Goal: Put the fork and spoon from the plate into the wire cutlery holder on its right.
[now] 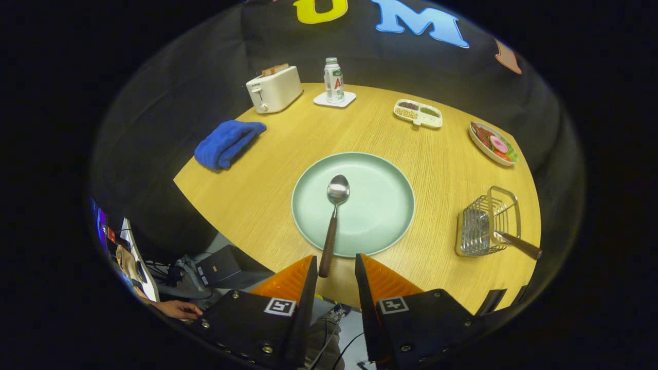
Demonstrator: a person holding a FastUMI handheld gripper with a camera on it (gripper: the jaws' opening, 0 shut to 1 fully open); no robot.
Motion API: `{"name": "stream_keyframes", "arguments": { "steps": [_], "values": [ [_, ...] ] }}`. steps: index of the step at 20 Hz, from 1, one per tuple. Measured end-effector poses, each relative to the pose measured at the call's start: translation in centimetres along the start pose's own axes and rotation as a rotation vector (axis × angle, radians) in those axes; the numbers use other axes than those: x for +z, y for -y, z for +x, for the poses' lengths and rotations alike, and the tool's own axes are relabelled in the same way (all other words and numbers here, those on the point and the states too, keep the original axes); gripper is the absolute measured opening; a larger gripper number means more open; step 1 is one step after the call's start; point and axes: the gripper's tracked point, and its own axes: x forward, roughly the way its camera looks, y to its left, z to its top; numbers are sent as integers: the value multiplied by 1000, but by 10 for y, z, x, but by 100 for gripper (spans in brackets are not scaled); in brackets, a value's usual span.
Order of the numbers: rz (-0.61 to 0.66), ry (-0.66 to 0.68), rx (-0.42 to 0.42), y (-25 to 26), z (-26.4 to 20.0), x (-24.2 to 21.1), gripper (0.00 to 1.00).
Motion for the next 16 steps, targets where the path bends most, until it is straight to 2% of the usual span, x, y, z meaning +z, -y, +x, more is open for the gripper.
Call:
{"name": "stream_keyframes", "arguments": {
  "steps": [7, 16],
  "values": [
    [14, -97, -22, -7, 33, -21, 44],
    [-3, -160, -34, -14, 57, -27, 44]
  ]
}}
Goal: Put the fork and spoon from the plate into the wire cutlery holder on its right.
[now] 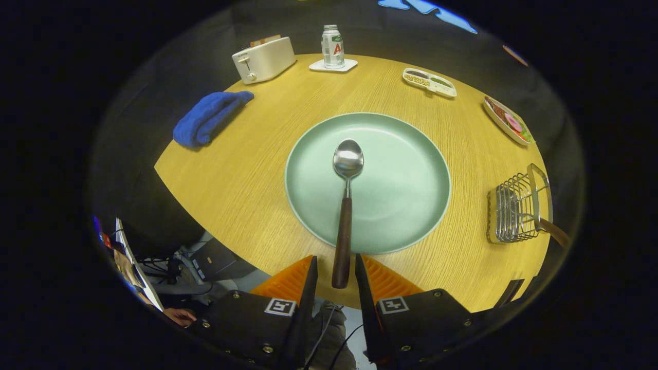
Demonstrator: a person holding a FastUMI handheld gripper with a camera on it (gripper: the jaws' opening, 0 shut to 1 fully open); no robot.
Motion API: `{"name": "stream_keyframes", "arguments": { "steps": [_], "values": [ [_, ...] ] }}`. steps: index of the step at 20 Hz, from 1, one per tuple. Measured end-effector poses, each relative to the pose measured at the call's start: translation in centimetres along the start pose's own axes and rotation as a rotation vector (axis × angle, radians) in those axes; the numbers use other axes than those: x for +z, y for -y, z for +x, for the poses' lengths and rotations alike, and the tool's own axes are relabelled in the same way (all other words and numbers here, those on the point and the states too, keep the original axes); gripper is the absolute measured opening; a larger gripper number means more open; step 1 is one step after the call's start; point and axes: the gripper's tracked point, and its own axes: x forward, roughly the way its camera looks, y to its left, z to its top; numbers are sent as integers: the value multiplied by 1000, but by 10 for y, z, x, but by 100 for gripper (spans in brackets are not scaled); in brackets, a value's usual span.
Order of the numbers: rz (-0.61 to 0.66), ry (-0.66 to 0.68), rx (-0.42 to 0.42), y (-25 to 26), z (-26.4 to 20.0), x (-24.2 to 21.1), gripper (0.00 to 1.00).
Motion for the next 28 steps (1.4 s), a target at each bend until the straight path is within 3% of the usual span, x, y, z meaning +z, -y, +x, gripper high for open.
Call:
{"name": "stream_keyframes", "arguments": {
  "steps": [3, 4, 5, 7, 8, 15, 25, 28],
  "values": [
    [-30, 15, -16, 2, 2, 1, 42],
    [-28, 25, -48, 11, 0, 3, 27],
    [-30, 21, -24, 9, -2, 2, 13],
    [-25, 27, -9, 8, -1, 5, 13],
    [-40, 17, 0, 10, -5, 2, 5],
    [-34, -23, 112, 22, -51, 6, 5],
    [-20, -52, 87, 90, -129, 9, 5],
    [-54, -72, 30, 117, -158, 4, 5]
  ]
}}
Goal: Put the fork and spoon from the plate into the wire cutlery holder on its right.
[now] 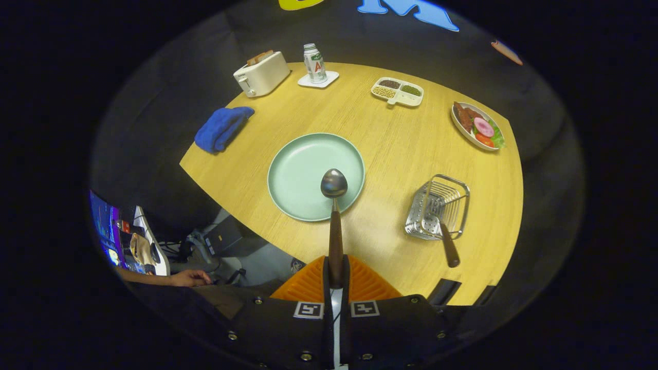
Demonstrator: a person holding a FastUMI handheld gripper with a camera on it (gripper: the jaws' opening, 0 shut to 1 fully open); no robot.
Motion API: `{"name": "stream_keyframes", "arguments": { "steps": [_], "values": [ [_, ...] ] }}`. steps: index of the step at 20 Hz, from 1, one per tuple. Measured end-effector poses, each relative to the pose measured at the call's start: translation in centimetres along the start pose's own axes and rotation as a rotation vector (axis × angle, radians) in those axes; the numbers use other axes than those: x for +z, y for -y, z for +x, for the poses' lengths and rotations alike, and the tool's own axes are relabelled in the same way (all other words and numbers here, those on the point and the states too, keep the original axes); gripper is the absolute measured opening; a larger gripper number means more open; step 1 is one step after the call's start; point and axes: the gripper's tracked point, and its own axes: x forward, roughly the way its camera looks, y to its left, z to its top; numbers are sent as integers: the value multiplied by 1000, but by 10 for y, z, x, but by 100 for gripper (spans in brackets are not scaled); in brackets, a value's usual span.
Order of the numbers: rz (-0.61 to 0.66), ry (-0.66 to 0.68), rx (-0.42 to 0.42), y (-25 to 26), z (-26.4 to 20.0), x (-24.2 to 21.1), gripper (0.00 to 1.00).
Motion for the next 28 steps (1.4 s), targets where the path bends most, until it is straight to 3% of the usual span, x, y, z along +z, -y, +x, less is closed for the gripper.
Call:
{"name": "stream_keyframes", "arguments": {
  "steps": [2, 7, 15, 28],
  "values": [
    [-1, -6, -21, 12, -16, -4, 5],
    [117, -3, 40, 23, -47, -14, 5],
    [162, -26, -13, 80, -79, -21, 5],
    [145, -156, -1, 130, -49, -17, 5]
  ]
}}
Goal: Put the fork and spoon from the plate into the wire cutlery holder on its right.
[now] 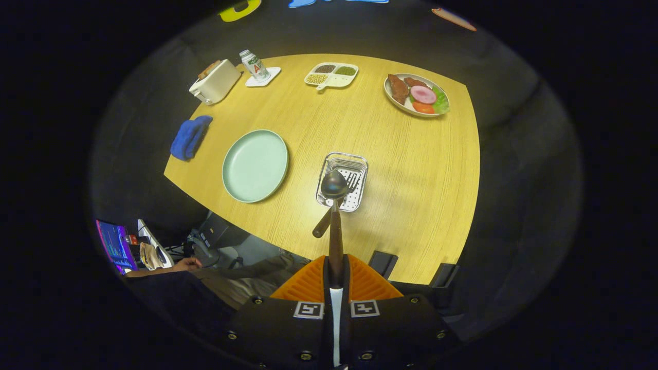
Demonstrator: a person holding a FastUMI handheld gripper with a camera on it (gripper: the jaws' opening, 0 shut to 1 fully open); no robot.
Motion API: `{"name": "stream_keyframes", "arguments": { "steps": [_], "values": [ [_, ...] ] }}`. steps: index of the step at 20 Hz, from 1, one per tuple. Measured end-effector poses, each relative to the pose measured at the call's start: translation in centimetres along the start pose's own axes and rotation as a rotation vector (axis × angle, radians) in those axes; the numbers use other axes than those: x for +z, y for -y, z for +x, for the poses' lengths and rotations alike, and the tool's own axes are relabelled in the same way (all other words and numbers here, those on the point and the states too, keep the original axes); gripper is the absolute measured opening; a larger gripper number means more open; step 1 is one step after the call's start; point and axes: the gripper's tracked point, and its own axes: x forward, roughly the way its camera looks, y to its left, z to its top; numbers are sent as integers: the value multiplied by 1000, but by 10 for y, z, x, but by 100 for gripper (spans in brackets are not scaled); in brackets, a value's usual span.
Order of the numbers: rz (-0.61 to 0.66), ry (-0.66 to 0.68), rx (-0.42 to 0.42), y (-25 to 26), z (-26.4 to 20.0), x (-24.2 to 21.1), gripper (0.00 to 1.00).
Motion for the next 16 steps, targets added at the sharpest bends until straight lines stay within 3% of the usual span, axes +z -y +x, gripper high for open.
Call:
{"name": "stream_keyframes", "arguments": {
  "steps": [16],
  "values": [
    [-64, -155, -12, 14, 45, 25, 5]
  ]
}}
